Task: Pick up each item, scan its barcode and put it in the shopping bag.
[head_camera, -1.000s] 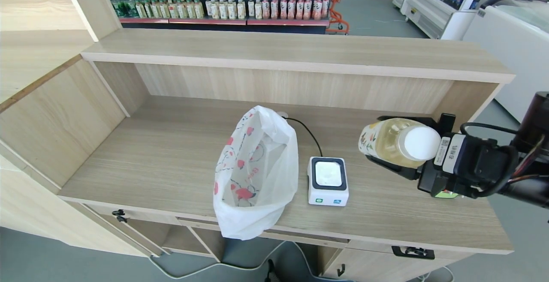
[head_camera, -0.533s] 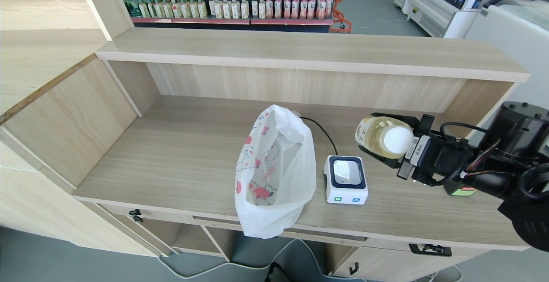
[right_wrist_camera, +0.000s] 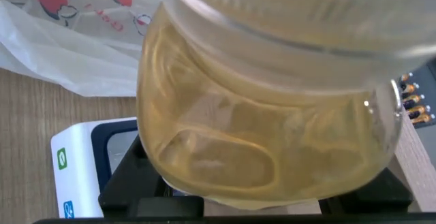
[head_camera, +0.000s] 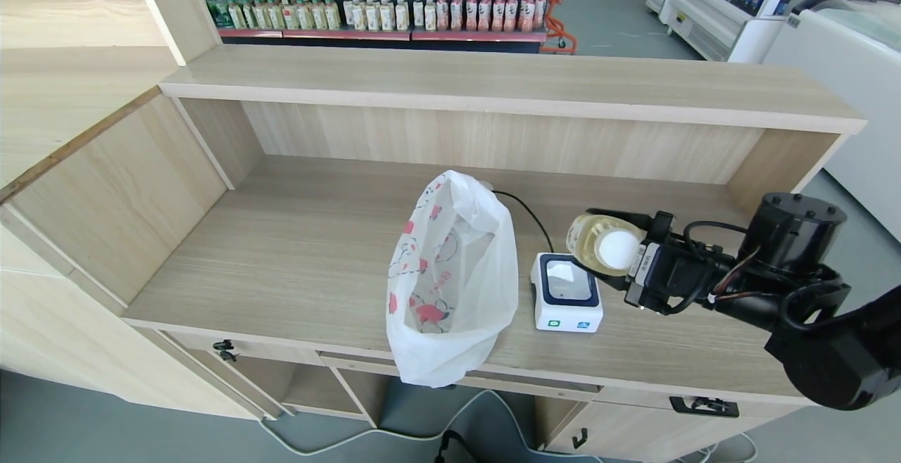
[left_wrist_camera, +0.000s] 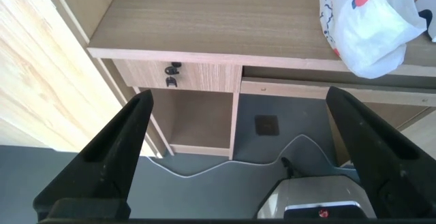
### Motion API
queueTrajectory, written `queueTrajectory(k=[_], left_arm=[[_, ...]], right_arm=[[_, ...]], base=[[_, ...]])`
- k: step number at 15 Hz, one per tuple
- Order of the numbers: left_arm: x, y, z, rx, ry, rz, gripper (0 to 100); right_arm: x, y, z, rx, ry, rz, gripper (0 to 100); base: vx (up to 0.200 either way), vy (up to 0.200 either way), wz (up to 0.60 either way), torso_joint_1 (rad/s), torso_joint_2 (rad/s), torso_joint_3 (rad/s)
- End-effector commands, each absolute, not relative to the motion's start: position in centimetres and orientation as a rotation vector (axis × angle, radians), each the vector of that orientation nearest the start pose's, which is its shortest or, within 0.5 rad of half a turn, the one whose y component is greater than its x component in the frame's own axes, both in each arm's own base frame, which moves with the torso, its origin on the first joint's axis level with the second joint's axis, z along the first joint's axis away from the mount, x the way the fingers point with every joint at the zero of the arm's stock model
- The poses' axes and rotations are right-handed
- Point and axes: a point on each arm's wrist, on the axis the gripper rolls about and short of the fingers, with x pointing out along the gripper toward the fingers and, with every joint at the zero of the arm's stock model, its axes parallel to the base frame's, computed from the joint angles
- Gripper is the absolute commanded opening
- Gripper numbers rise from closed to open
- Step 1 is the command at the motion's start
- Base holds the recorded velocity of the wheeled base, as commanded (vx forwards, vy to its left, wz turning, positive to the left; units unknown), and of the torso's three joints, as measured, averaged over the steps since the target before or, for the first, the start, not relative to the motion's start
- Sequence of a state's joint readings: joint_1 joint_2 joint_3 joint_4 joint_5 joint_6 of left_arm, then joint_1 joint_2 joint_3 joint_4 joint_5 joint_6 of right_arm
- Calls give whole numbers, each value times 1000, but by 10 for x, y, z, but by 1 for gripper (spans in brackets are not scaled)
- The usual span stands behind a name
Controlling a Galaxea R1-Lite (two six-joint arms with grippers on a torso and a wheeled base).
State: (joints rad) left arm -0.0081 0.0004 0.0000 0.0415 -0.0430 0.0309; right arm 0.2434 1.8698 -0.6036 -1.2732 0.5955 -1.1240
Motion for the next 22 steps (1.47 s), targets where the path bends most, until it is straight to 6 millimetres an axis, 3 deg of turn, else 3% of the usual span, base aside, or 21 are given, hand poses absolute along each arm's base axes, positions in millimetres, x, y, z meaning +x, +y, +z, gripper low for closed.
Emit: queueTrajectory(k=[1,9,22], left_arm=[[-23,-1,71,30,41,-51,100],[-23,-1,71,30,41,-51,100],[-23,-1,71,30,41,-51,100]], right_arm=[[304,88,135,-1054,-463,747,0],[324,94,118,-1057,-466,754,0],[338,96,116,-1050,-527,799,0]], base=[[0,0,0,0,0,0],[0,0,0,0,0,0],[0,0,0,0,0,0]])
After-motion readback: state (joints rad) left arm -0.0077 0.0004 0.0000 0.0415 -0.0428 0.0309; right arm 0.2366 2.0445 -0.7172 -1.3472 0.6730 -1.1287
